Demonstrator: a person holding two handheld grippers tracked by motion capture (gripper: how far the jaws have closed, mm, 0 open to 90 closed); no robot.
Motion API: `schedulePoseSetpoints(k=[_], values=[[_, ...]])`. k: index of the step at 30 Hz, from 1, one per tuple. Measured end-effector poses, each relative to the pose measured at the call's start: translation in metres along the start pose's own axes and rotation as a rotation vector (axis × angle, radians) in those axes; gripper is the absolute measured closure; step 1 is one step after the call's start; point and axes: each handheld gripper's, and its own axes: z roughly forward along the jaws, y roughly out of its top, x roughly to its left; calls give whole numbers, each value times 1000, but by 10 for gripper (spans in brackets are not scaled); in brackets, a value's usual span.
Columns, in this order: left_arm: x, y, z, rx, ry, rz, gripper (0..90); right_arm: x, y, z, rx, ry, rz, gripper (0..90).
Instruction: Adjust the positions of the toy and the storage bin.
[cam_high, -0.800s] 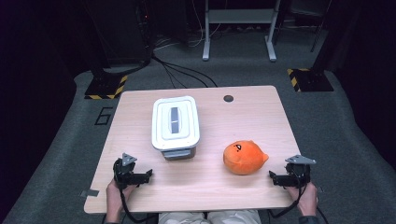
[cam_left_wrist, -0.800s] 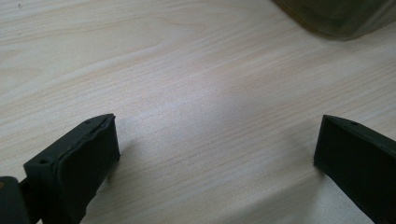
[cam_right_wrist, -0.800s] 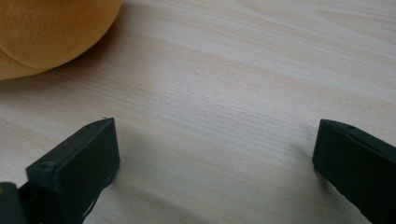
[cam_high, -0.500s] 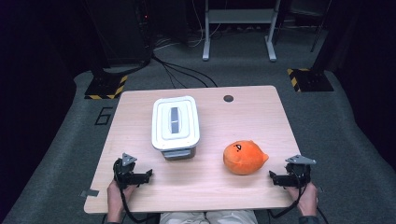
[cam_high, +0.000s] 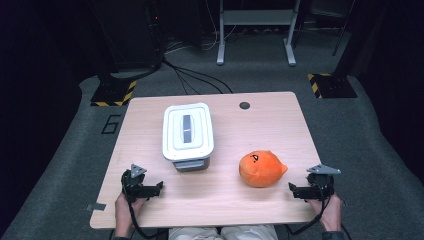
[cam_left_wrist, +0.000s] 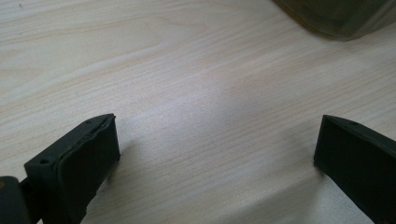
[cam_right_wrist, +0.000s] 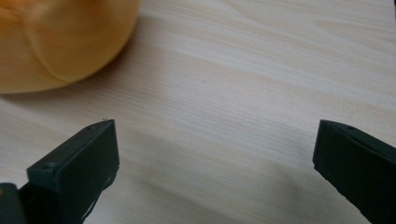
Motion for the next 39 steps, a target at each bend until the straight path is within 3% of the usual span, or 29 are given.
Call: schedulePoseSetpoints(k=[10,25,31,39], values=[[0,0,0,-1,1,0,0,17,18,-26,-32,51,-51,0],[0,0,0,0,3,-2,0,39,47,-55,-73,106,-91,0],[0,0,0,1,3,-3,0,48,59,-58,-83,132,-112,0],[0,0,0,0,3,-2,0,63,75,-50,-80,164,-148,0]])
